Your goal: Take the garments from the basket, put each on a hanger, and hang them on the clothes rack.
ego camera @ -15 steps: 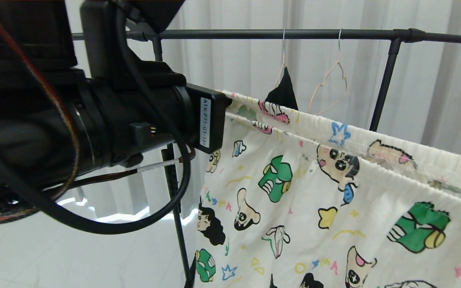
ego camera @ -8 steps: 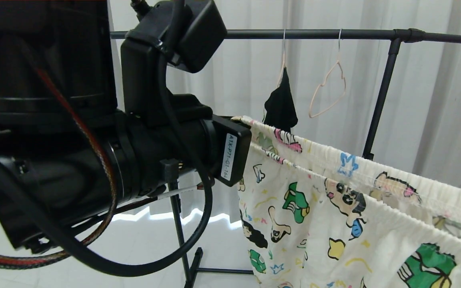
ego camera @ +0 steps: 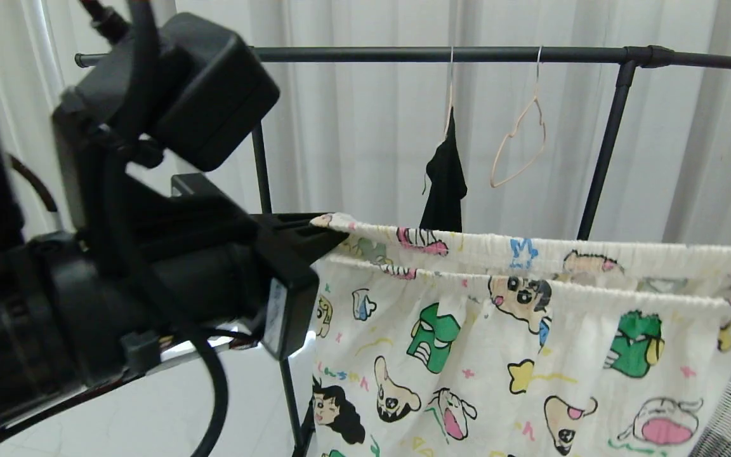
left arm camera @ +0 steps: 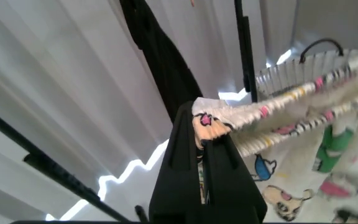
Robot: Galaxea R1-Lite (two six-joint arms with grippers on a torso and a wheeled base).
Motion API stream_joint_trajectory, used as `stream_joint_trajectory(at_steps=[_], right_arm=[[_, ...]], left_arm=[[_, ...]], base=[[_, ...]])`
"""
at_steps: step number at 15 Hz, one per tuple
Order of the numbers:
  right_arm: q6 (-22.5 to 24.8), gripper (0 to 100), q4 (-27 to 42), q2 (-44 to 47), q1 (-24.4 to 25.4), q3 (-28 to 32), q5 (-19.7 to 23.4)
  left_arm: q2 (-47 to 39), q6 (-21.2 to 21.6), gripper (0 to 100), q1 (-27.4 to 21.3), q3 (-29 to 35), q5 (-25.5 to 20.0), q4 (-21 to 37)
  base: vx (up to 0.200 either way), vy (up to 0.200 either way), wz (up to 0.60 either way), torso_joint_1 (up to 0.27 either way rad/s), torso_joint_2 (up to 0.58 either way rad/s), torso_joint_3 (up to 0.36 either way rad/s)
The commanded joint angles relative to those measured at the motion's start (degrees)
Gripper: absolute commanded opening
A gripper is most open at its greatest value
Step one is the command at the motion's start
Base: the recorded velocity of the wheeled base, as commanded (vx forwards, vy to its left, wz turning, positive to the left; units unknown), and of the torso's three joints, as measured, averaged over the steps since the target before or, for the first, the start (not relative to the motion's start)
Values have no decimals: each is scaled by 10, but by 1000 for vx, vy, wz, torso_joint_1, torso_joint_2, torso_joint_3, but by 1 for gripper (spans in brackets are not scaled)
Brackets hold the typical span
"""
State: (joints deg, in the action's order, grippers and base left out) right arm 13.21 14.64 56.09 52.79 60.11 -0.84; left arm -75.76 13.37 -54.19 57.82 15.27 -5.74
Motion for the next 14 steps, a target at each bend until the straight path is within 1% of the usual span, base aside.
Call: stream_joint_trajectory(at_steps=[1, 3, 5, 7, 9, 10, 12, 13, 14], right_arm=[[0, 0, -84, 64, -49, -25, -1], [0, 0, -171, 121, -56, -25, -1], [0, 0, -242, 174, -60, -15, 0], [0, 0, -292, 228, -70, 12, 1], [0, 0, -308, 263, -79, 48, 3], [0, 0, -308, 275, -83, 64, 4], [0, 0, -308, 290, -86, 84, 4], [0, 0, -308, 293, -88, 87, 5], [0, 0, -308, 293, -88, 88, 6]], left_arm=[[80, 19, 0, -29, -65, 1, 0], [120, 24, 0, -55, -101, 2, 0], [132, 23, 0, -73, -106, 4, 0], [129, 22, 0, -86, -108, 3, 0], [121, 23, 0, -89, -109, -1, 0], [117, 22, 0, -99, -108, -1, 0], [111, 22, 0, -128, -108, -1, 0], [107, 22, 0, -147, -109, 0, 0], [102, 22, 0, -156, -109, 0, 0]], base=[[0, 0, 0, 0, 0, 0], [0, 0, 0, 0, 0, 0], [0, 0, 0, 0, 0, 0], [0, 0, 0, 0, 0, 0], [0, 0, 0, 0, 0, 0], [0, 0, 0, 0, 0, 0], [0, 0, 0, 0, 0, 0], [0, 0, 0, 0, 0, 0], [0, 0, 0, 0, 0, 0]])
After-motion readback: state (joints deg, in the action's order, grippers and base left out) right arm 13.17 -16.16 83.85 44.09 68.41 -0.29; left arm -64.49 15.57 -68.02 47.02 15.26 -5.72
